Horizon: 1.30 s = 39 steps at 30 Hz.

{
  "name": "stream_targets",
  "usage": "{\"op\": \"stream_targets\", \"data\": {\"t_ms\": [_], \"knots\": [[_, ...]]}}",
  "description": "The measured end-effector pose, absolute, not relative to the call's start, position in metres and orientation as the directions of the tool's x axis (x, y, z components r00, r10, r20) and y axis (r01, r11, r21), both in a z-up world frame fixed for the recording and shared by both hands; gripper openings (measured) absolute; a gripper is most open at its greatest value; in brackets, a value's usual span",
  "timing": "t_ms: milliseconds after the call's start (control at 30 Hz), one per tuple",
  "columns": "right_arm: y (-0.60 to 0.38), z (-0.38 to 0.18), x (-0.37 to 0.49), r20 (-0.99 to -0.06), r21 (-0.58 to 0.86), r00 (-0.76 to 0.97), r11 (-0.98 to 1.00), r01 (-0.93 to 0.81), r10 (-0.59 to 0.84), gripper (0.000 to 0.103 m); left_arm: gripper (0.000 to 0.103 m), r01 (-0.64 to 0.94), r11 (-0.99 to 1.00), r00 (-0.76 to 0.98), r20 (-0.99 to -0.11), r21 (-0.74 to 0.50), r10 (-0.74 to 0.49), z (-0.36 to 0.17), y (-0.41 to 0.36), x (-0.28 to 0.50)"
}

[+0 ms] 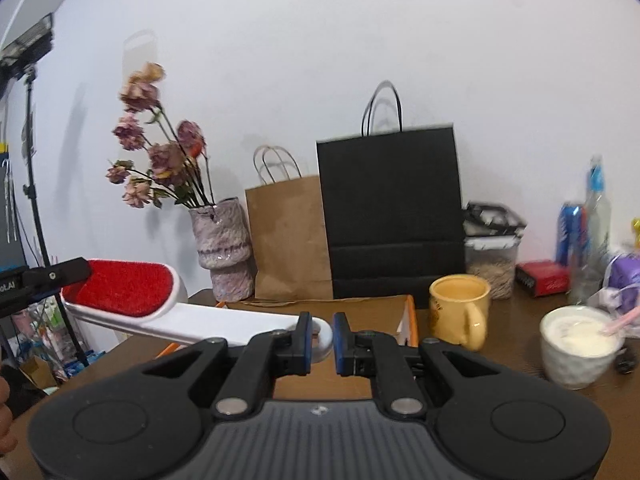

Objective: Organize rigid objects
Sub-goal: 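Lift the lint brush with the left gripper and carry it over the cardboard box, then open the left gripper to drop the lint brush into the box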

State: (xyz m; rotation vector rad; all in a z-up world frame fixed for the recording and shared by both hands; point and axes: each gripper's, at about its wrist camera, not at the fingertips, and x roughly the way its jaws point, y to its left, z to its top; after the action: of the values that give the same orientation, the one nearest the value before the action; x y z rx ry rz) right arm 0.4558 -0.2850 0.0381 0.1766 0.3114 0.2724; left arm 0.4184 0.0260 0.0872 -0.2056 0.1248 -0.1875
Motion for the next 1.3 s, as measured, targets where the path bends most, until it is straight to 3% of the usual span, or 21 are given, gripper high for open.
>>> {"op": "stream_targets", "data": {"t_ms": [167, 300, 767, 1033, 1300], "knots": [[-0.287, 0.031, 0.517, -0.324, 0.265, 0.896, 0.938, -0.223, 0.305, 0.011, 0.038, 0.171, 0.962, 0.967, -0.149, -0.212, -0.205, 0.087, 0.024, 0.478], [-0.299, 0.022, 0.579, -0.387, 0.389, 0.848, 0.898, -0.206, 0.362, 0.011, 0.038, 0.160, 0.958, 0.954, -0.214, -0.237, -0.212, 0.086, 0.025, 0.530], [-0.276, -0.028, 0.718, -0.653, 0.287, 0.699, 0.949, -0.127, 0.291, 0.011, 0.038, 0.042, 0.947, 0.775, -0.588, -0.318, -0.232, 0.017, 0.042, 0.686], [-0.251, -0.058, 0.749, -0.751, 0.175, 0.618, 0.972, -0.155, 0.234, 0.009, 0.037, 0.042, 0.988, 0.690, -0.711, -0.148, -0.135, -0.006, 0.016, 0.720], [-0.238, -0.051, 0.744, -0.769, 0.086, 0.614, 0.981, -0.176, 0.178, 0.014, 0.039, 0.038, 0.994, 0.688, -0.719, -0.099, -0.098, -0.010, 0.007, 0.713]]}}
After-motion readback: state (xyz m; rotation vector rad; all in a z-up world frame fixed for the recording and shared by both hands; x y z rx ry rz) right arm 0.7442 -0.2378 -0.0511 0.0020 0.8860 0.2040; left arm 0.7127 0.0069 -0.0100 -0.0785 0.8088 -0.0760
